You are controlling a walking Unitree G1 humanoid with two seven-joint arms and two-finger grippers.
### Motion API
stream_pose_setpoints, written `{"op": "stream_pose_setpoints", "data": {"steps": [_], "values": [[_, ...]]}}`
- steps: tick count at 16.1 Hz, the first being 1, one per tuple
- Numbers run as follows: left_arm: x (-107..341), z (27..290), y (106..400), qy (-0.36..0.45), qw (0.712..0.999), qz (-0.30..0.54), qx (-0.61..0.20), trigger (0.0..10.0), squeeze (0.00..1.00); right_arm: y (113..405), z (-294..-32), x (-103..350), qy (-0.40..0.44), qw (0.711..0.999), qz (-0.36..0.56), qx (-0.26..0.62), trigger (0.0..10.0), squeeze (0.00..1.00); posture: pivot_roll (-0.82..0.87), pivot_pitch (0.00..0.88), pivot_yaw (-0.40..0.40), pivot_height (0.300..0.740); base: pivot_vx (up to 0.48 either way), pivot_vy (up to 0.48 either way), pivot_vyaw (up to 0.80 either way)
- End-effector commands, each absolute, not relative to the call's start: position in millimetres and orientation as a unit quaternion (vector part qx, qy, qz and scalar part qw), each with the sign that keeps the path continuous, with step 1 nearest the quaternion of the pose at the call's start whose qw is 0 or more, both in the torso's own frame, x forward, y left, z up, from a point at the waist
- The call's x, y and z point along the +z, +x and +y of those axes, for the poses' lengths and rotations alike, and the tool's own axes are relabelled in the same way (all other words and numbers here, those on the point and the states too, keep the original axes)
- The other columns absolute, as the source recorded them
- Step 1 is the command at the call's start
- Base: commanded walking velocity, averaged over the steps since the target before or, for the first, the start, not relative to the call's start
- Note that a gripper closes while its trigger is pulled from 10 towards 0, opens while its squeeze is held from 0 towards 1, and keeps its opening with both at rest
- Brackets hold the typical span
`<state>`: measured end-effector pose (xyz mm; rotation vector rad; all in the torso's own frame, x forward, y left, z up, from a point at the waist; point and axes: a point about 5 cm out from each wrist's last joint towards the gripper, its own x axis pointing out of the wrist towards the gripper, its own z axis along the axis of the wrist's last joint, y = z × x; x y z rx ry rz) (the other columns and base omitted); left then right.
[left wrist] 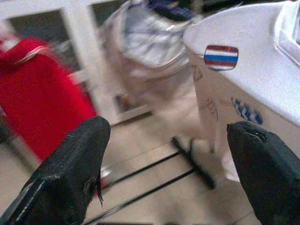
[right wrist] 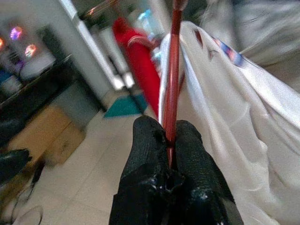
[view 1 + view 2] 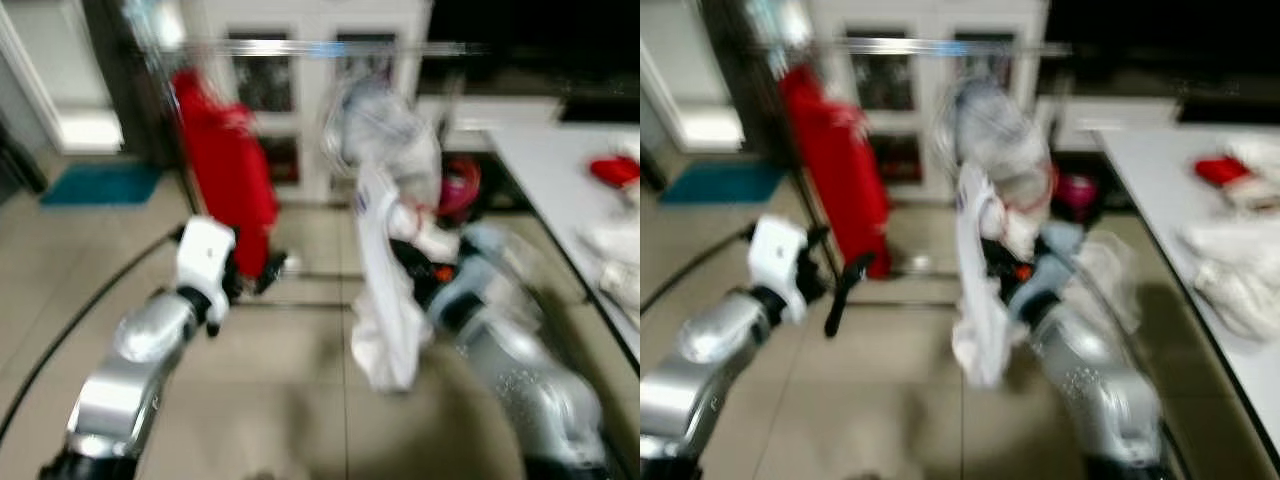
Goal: Hang hanger
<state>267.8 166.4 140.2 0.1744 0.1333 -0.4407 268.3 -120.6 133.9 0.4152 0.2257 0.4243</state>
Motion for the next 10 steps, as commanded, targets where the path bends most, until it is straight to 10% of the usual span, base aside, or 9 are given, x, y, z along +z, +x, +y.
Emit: {"op": "stream_pose_setpoints", "data": {"steps": [1, 7, 9, 10], "values": [[144, 163, 268, 0.09, 0.969, 0.058, -0.221, 10.0, 0.0, 271, -124, 143, 0.194, 0.955, 0.087, 0.207, 10.0, 0.0, -0.08, 0.0, 0.012, 0.74, 0.0, -0.24, 0.8], [140, 165, 278, 0.089, 0.967, 0.076, -0.228, 10.0, 0.0, 289, -120, 157, 0.123, 0.966, 0.057, 0.222, 10.0, 0.0, -0.08, 0.0, 0.01, 0.74, 0.0, -0.081, 0.0], [144, 172, 282, 0.077, 0.97, 0.076, -0.219, 10.0, 1.0, 290, -119, 162, 0.115, 0.963, 0.05, 0.239, 10.0, 0.0, -0.08, 0.0, 0.006, 0.74, 0.0, 0.0, 0.0], [146, 172, 284, 0.078, 0.968, 0.074, -0.225, 10.0, 1.0, 291, -118, 165, 0.115, 0.961, 0.047, 0.248, 10.0, 0.0, -0.08, 0.0, 0.0, 0.74, 0.0, 0.0, 0.0]]}}
